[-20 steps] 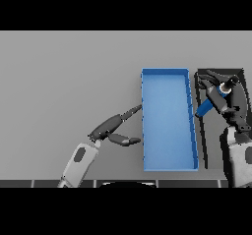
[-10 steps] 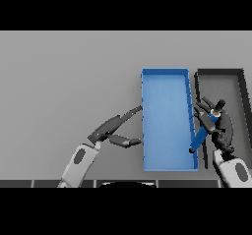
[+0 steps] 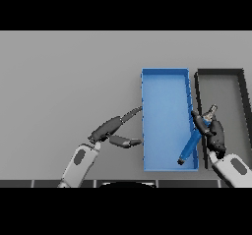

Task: Pick up the blue pipe and place it into the blue bin.

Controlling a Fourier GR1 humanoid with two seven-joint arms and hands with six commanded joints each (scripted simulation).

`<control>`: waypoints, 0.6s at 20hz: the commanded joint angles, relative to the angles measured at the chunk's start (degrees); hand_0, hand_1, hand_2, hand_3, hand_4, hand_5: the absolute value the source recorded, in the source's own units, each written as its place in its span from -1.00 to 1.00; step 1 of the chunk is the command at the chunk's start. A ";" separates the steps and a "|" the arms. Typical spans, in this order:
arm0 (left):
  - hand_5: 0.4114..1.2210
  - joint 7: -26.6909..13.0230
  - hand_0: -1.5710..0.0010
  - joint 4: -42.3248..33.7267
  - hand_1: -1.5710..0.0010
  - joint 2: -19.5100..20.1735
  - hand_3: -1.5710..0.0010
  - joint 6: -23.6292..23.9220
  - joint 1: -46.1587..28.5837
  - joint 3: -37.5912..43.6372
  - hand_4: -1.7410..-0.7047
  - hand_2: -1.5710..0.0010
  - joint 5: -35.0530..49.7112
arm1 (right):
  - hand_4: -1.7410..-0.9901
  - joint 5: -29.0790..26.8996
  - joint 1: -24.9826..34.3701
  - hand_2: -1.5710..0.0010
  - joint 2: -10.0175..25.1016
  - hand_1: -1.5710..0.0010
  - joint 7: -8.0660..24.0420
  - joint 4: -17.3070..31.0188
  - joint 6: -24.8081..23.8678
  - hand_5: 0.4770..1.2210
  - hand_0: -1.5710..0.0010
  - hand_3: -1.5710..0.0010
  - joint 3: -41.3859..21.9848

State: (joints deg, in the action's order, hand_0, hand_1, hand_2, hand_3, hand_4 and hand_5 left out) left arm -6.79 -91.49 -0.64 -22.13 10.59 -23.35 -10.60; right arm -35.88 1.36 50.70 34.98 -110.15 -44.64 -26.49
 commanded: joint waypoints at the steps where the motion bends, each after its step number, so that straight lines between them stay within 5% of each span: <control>1: -0.96 0.22 1.00 -0.30 1.00 -0.11 1.00 0.11 -0.29 -0.16 0.66 1.00 0.00 | 0.39 -2.95 2.08 0.55 3.71 0.55 -0.27 0.92 -0.27 0.77 0.51 0.74 -3.63; 5: -0.96 -0.98 1.00 -0.72 1.00 -0.70 1.00 0.25 -0.31 -0.12 0.65 1.00 0.52 | 0.75 -6.17 9.47 0.82 9.86 0.82 -0.08 2.77 0.92 0.23 0.80 0.89 -13.85; 12: -0.96 0.00 1.00 -0.84 1.00 0.03 1.00 0.28 -0.88 -0.27 0.65 1.00 -0.20 | 0.87 -11.01 17.81 0.96 13.23 0.96 -0.04 5.52 -0.26 -0.31 0.96 0.98 -25.33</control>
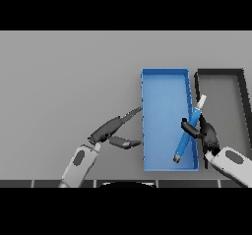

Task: Pick up the blue pipe and place it into the blue bin.

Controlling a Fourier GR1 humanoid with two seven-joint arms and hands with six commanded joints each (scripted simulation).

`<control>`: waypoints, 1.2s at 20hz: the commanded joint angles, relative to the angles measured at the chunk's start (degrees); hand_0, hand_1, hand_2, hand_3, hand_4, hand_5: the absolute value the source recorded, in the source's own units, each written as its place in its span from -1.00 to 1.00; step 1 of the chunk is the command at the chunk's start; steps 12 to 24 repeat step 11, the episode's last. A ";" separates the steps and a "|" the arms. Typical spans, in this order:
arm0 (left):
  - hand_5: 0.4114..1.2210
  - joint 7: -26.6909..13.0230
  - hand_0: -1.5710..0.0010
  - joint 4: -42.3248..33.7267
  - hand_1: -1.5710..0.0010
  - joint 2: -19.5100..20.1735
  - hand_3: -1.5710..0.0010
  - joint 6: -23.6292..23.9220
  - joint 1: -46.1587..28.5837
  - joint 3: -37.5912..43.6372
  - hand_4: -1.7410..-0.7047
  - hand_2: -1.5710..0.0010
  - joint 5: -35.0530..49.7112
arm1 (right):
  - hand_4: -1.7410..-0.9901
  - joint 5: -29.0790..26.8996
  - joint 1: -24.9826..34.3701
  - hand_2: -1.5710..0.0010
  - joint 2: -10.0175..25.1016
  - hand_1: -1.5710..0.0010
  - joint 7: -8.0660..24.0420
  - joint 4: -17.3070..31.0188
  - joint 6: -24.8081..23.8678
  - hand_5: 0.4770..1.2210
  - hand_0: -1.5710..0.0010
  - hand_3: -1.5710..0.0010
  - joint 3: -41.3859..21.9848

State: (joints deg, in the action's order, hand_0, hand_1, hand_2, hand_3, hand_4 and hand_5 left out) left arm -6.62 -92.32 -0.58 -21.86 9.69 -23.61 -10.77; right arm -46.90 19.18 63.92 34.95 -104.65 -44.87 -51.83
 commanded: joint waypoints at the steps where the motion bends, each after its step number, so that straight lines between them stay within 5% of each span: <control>1: -0.96 -0.24 1.00 0.18 1.00 -0.12 1.00 0.16 0.35 0.18 0.65 1.00 -0.03 | 0.88 -0.53 1.55 0.97 0.23 0.97 -0.01 0.44 -0.29 -0.36 0.97 0.98 -1.34; 11: -0.95 1.46 1.00 0.47 1.00 0.06 1.00 0.34 -1.55 -0.71 0.65 1.00 -0.86 | 0.91 -2.61 4.32 0.99 1.00 0.99 -0.26 0.79 -0.37 -0.55 0.99 1.00 -3.99; 24: -0.95 1.46 1.00 0.47 1.00 0.06 1.00 0.34 -1.55 -0.71 0.65 1.00 -0.86 | 0.91 -2.61 4.32 0.99 1.00 0.99 -0.26 0.79 -0.37 -0.55 0.99 1.00 -3.99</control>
